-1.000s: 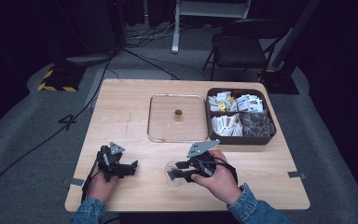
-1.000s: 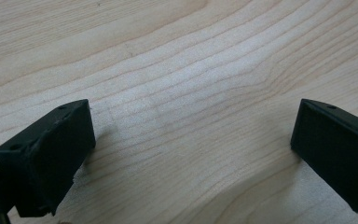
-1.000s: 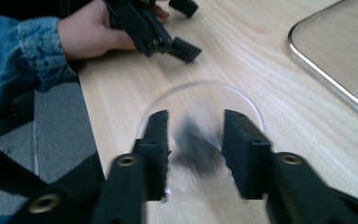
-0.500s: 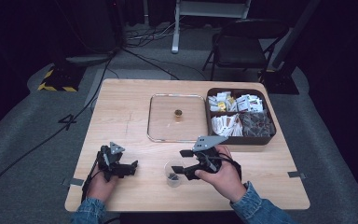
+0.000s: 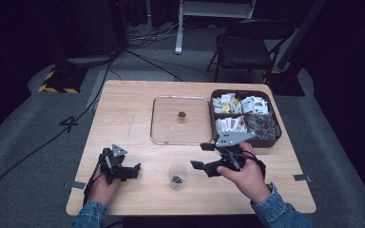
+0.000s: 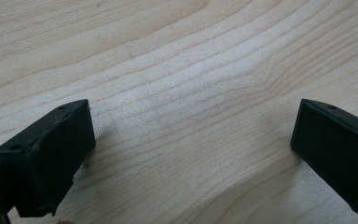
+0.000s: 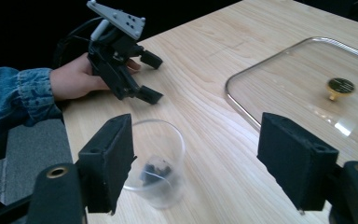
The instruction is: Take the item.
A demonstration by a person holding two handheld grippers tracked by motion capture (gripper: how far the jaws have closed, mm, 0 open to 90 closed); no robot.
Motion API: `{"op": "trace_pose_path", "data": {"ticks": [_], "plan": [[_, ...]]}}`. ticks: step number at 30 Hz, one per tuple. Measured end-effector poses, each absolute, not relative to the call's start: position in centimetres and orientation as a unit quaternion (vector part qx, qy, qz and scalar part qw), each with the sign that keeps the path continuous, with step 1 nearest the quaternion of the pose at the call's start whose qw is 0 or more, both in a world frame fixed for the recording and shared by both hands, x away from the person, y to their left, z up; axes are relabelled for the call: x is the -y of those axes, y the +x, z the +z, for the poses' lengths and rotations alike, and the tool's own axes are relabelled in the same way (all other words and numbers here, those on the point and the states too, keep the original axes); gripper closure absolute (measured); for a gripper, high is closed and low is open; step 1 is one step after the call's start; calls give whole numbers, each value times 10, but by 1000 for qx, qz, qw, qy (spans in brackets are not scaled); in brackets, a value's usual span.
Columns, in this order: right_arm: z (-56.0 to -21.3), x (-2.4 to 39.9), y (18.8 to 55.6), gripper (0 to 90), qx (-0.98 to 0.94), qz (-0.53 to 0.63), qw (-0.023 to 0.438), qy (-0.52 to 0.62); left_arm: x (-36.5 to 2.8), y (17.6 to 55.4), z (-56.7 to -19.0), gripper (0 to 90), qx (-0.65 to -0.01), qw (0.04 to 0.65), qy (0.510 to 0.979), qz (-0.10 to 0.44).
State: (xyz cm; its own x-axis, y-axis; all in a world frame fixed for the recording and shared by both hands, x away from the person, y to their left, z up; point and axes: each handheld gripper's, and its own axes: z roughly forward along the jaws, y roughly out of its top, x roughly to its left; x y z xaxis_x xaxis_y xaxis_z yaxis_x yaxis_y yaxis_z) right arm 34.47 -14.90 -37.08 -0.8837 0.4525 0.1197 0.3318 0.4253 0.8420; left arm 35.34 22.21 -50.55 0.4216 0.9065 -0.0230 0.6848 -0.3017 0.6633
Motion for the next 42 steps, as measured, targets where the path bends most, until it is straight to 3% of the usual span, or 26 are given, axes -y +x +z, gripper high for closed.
{"op": "trace_pose_path", "data": {"ticks": [27,42], "plan": [[-379,260,362,260,-819,459,110,325,-221,352,-506,0,-510,304,783,184],[-438,288,376,265,-820,426,117,364,-222,352,-506,0,-510,304,783,184]]}}
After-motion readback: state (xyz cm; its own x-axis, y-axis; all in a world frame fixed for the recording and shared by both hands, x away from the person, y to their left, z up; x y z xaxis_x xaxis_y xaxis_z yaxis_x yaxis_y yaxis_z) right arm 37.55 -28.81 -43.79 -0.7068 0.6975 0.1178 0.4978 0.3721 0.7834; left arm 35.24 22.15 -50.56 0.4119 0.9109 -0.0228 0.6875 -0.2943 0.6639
